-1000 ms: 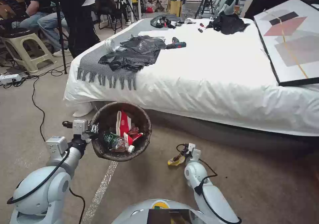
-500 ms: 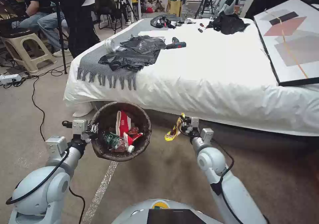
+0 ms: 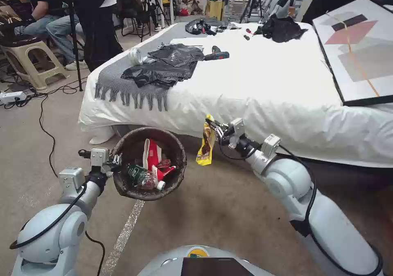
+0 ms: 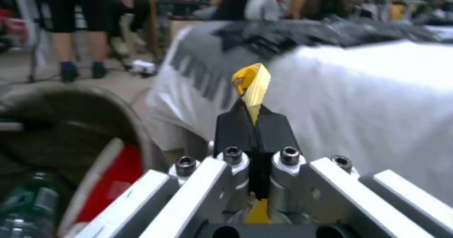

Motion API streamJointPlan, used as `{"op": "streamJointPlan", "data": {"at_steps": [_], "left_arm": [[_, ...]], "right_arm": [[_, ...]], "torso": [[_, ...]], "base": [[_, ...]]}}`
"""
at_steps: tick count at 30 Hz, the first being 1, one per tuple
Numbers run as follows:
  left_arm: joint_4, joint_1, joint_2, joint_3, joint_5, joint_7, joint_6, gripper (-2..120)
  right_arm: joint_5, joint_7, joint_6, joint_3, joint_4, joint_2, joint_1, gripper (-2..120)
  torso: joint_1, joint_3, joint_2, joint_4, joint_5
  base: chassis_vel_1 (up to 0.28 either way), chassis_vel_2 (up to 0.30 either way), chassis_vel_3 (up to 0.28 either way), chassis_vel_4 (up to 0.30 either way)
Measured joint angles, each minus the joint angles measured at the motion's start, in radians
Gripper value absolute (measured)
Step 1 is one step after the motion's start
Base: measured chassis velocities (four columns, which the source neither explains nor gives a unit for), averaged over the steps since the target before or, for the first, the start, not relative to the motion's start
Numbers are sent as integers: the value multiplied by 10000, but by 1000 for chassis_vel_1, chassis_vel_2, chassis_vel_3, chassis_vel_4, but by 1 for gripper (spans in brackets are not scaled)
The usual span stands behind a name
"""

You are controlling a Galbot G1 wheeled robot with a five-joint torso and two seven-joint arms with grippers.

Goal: Pick up the trash bin, then pick up the garbage from the floor and place it into the trash bin.

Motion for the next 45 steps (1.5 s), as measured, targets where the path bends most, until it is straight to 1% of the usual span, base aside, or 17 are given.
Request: {"op": "streamJointPlan", "data": {"at_steps": [4, 5, 8, 9, 10, 12, 14, 15, 19, 20, 24, 29, 33, 36, 38, 45], "left_arm": [[61, -29, 36, 55, -28, -3, 89, 3], [61, -29, 36, 55, -28, -3, 89, 3], [106, -52, 51, 68, -47, -2, 118, 3], [117, -56, 52, 73, -49, -2, 119, 3], [117, -56, 52, 73, -49, -2, 119, 3], [130, -61, 53, 88, -51, 1, 119, 3], [147, -66, 66, 100, -64, -12, 122, 3], [147, -66, 66, 100, -64, -12, 122, 3], [153, -75, 108, 122, -104, -60, 127, 3], [153, -75, 108, 122, -104, -60, 127, 3], [168, -92, 114, 146, -107, -94, 128, 3], [175, -84, 113, 137, -116, -122, 128, 3], [173, -87, 127, 128, -136, -129, 128, 3], [172, -96, 123, 132, -138, -131, 128, 3], [170, -100, 105, 148, -138, -133, 128, 3], [157, -103, 97, 136, -141, -137, 128, 3]], "right_arm": [[256, -720, -164, -578, 29, -130, 1050, 0], [256, -720, -164, -578, 29, -130, 1050, 0], [549, -1021, -241, -1267, 29, -245, 1854, 0], [682, -1037, -283, -1523, 35, -256, 2165, 0], [682, -1037, -283, -1523, 35, -256, 2165, 0], [881, -1044, -333, -2031, 39, -238, 2731, 0], [1046, -1001, -435, -2861, -17, -82, 3550, 0], [1046, -1001, -435, -2861, -17, -82, 3550, 0], [1180, -861, -669, -4238, -299, 278, 4636, 0], [1180, -861, -669, -4238, -299, 278, 4636, 0], [1299, -678, -862, -5133, -464, 569, 5107, 0], [1160, -540, -966, -5514, -696, 801, 5142, 0], [705, -476, -1046, -5774, -1008, 887, 5054, 0], [463, -415, -1056, -5866, -1164, 955, 5018, 0], [59, -375, -1074, -5941, -1365, 1040, 4980, 0], [-310, -175, -1136, -6066, -1666, 1208, 4963, 0]], "torso": [[0, 0, 0, 2, 0], [0, 0, 0, 2, 0], [0, 0, 0, 0, 0], [0, 0, 0, -1, -1], [0, 0, 0, -1, -1], [0, 0, 0, 1, -2], [0, 0, 0, 3, -2], [0, 0, 0, 3, -2], [0, 1, 0, 3, -3], [0, 1, 0, 3, -3], [0, 0, 0, 0, -4], [0, 1, 0, 2, -3], [0, 0, 0, 0, -3], [0, 0, 0, 0, -2], [0, 0, 0, 1, -3], [0, 0, 1, 1, -2]], "base": [[0, 0, 0, 0], [0, 0, 0, 0], [0, 0, 0, 0], [0, 0, 0, 0], [0, 0, 0, 0], [0, 0, 0, 0], [0, 0, 0, 0], [0, 0, 0, 0], [0, 0, 0, 0], [0, 0, 0, 0], [0, 0, 0, 0], [0, 0, 0, 0], [0, 0, 0, 0], [0, 0, 0, 0], [0, 0, 0, 0], [0, 0, 0, 0]]}}
